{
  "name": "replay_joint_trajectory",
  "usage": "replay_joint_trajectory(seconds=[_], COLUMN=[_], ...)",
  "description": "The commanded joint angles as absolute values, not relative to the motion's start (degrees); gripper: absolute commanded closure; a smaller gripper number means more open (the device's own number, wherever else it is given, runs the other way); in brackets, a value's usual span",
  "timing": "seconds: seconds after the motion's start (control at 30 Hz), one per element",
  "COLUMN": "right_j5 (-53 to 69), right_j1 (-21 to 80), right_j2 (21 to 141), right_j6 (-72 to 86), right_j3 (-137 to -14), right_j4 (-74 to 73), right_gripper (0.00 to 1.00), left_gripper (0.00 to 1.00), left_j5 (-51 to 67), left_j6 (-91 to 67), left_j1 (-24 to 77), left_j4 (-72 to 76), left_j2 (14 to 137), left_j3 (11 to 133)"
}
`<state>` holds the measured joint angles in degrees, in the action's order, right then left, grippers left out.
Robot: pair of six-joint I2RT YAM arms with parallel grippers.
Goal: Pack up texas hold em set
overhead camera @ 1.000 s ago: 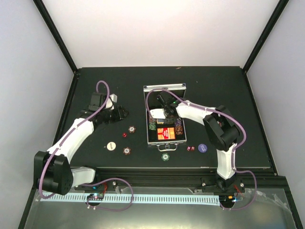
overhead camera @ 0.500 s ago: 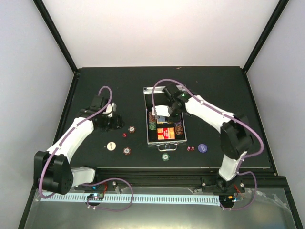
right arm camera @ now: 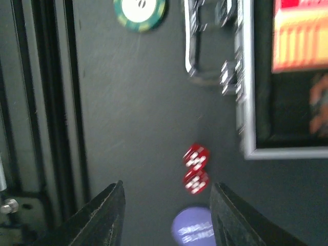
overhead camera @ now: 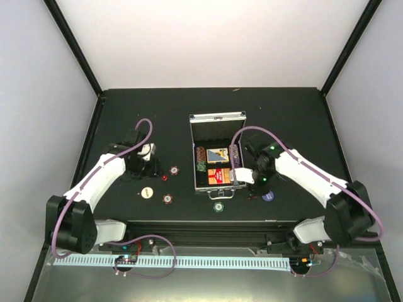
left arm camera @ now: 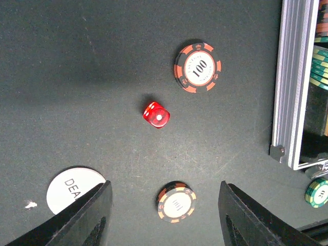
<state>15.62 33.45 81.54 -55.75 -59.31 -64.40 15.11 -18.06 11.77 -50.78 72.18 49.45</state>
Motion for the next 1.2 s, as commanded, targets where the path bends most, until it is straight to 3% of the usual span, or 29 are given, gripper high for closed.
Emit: replay_joint_trajectory(seconds=[0.0, 0.3, 1.17], right_j5=[13.98, 11.27, 4.87], right_j1=[31.55, 29.88, 29.88], right_j2=[75.11, 78.08, 87.49], right_j6=[-54.13, -50.98, -49.81], right_j3=[-52.91, -48.53, -45.35], right_j4=[-66.29, -58.46, -46.14], right_gripper=[0.48, 0.43, 0.67], left_gripper=[0.41, 0.41, 0.41], left_j5=[16.56, 17.30, 16.87], left_j6=[-18.50, -18.63, -19.92], left_j1=[12.13, 12.96, 13.01], left_j4=[-51.86, -51.97, -50.29], left_j2=[73.04, 75.32, 73.74], left_j3=[50.59, 52.05, 50.19])
